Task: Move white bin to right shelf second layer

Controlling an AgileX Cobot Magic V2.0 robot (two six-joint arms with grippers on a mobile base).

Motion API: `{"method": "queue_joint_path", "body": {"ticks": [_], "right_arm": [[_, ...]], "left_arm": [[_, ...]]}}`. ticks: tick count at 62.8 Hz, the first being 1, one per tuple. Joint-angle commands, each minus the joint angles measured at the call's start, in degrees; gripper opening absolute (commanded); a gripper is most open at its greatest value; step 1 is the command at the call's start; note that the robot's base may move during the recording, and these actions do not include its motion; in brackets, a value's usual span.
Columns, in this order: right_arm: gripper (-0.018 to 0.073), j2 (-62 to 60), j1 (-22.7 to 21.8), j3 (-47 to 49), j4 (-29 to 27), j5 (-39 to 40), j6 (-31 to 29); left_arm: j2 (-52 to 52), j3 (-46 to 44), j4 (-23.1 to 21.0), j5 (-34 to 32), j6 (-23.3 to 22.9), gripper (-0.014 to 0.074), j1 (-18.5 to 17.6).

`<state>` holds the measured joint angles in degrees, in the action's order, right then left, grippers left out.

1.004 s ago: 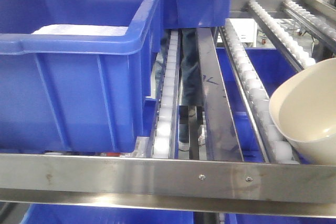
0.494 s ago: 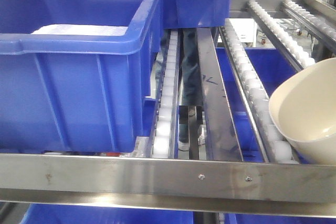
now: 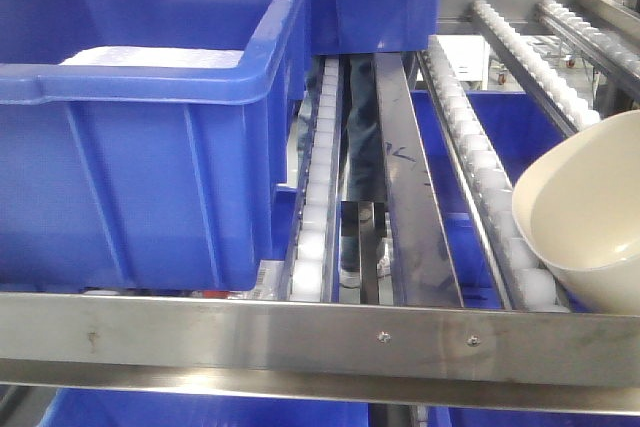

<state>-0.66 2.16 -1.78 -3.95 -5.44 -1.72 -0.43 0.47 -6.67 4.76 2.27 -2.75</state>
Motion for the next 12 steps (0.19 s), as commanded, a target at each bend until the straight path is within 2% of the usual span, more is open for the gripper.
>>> {"method": "queue_joint_path", "body": {"ticks": [1, 12], "right_arm": [[0.0055, -0.9, 0.1, 0.0, 0.0, 5.4, -0.6], [0.0055, -0.9, 0.1, 0.0, 0.0, 5.4, -0.6]], "left_arm": [[-1.0, 1.6, 0.0, -4.8, -0.3, 0.0085, -0.4], [-1.0, 1.6, 0.0, -4.8, -0.3, 0.0085, -0.4]]}}
